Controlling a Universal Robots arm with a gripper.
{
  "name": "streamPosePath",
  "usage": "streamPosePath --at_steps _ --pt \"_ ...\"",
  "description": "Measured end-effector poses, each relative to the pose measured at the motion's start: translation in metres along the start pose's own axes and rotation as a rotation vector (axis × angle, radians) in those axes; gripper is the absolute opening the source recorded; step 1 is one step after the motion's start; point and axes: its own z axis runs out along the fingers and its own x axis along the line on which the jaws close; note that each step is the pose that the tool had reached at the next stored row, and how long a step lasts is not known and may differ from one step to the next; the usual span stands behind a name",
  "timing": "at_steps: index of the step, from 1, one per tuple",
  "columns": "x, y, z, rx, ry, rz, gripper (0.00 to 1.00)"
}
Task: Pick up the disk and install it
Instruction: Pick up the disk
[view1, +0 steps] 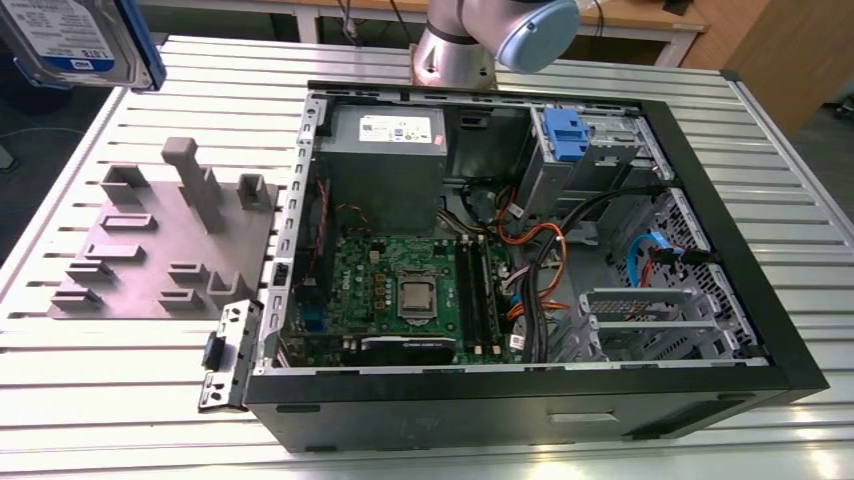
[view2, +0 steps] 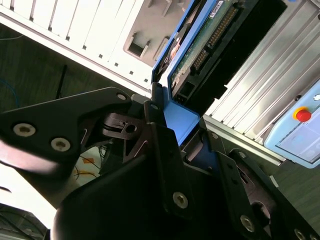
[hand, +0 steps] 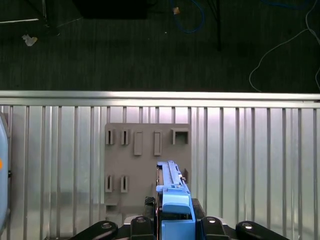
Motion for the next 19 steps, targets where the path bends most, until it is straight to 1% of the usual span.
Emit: streamPosePath --at_steps 5,8,12,19 --pt "0.0066 -0.001 -0.0002 0.0001 0.0 0.0 0.36" --pt "0.009 -0.0013 -0.0002 0.0001 0.0 0.0 0.36" --pt "0.0095 -0.0031 -0.0003 0.0001 0.0 0.0 0.36" --pt "0.0094 -0.0108 -0.0003 0.0001 0.0 0.0 0.36"
